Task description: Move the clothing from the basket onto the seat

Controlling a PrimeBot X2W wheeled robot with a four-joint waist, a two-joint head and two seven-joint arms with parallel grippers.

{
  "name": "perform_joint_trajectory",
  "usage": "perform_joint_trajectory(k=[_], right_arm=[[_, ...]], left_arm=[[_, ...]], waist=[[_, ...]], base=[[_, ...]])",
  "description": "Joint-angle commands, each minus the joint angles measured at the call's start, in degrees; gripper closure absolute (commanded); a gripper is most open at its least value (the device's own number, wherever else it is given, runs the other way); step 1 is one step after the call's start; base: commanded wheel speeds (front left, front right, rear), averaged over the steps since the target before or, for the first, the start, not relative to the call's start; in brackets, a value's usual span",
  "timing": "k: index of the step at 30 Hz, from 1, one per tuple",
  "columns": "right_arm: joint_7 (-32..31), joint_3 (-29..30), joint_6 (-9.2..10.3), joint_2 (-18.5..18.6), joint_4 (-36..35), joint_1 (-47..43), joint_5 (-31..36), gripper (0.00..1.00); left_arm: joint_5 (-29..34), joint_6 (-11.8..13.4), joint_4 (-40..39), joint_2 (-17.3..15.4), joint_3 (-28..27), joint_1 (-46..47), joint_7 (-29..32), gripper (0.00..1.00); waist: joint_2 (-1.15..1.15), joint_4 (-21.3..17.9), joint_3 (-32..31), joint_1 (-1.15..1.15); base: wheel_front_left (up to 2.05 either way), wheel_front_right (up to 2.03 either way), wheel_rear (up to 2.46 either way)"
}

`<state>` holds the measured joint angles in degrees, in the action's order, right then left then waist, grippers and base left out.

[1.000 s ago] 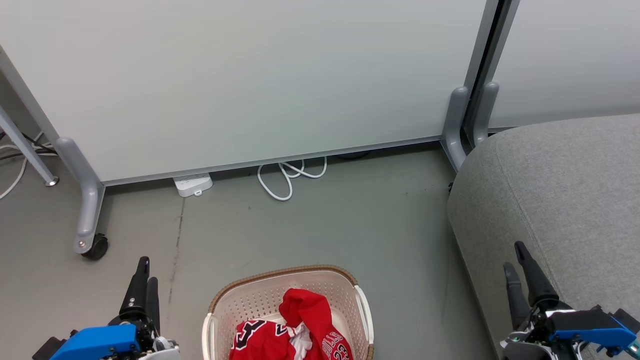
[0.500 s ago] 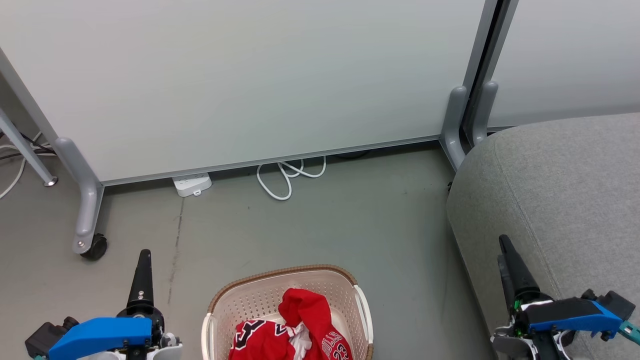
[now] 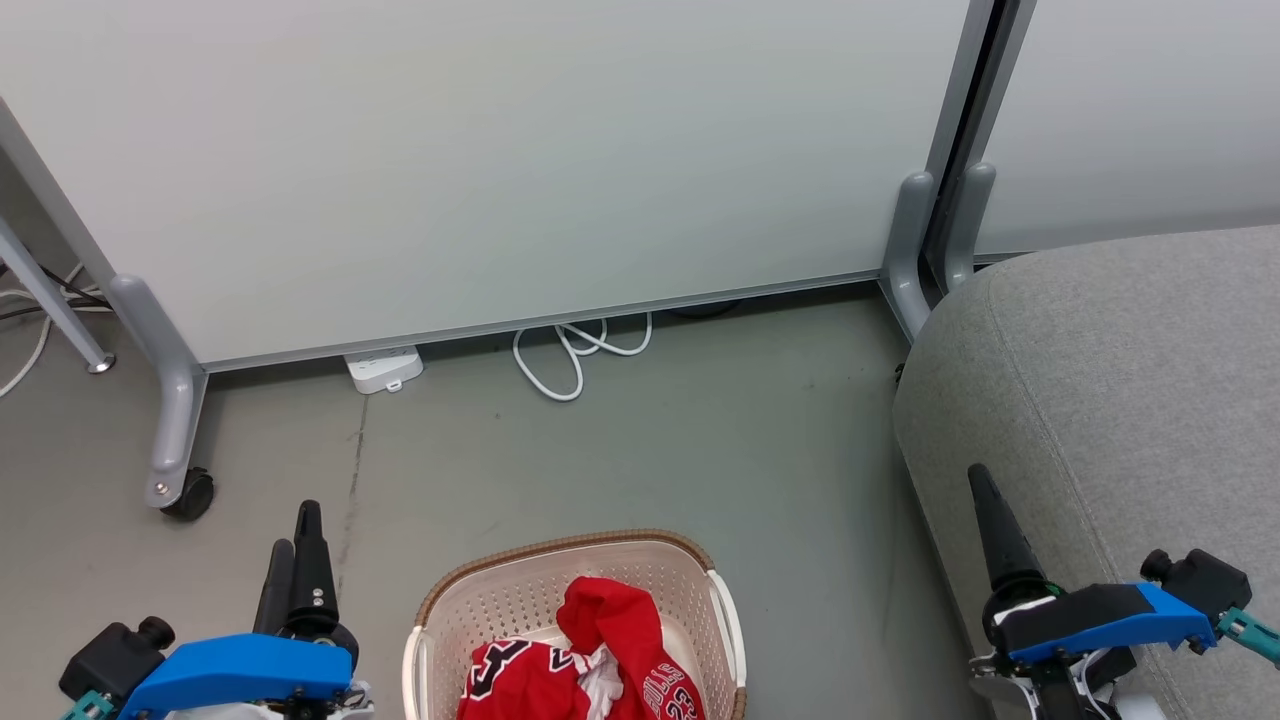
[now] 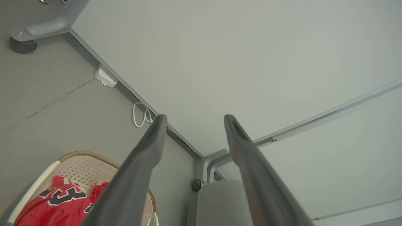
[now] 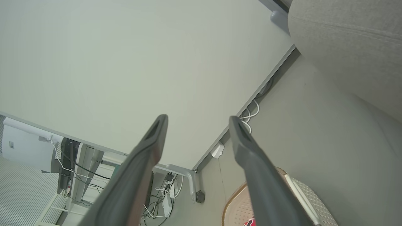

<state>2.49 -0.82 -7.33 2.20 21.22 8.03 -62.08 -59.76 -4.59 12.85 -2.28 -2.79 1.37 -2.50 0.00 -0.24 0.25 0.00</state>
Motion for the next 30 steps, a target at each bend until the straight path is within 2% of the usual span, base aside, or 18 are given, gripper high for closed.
perform_joint_trajectory(k=[1, 13, 30], right_arm=[[0.6, -0.4, -0.12, 0.4, -0.3, 1.9, 2.6, 0.00], [2.8, -1.7, -0.14, 0.5, 1.1, 3.0, 13.7, 0.00], [4.3, -3.4, -0.15, 0.6, 1.4, 3.6, 25.9, 0.00]], left_arm=[[3.0, 0.0, -1.0, -0.6, 0.5, 0.4, -0.7, 0.00], [15.3, 0.6, -0.6, -1.4, 2.1, -0.2, -2.9, 0.00], [27.0, 0.7, 0.1, -2.1, 3.2, -0.9, -5.8, 0.00]], waist=[[0.00, 0.0, 0.0, 0.00], [0.00, -0.1, -0.3, 0.00], [0.00, -0.4, -0.6, 0.00]], base=[[0.00, 0.00, 0.00], [0.00, 0.00, 0.00], [0.00, 0.00, 0.00]])
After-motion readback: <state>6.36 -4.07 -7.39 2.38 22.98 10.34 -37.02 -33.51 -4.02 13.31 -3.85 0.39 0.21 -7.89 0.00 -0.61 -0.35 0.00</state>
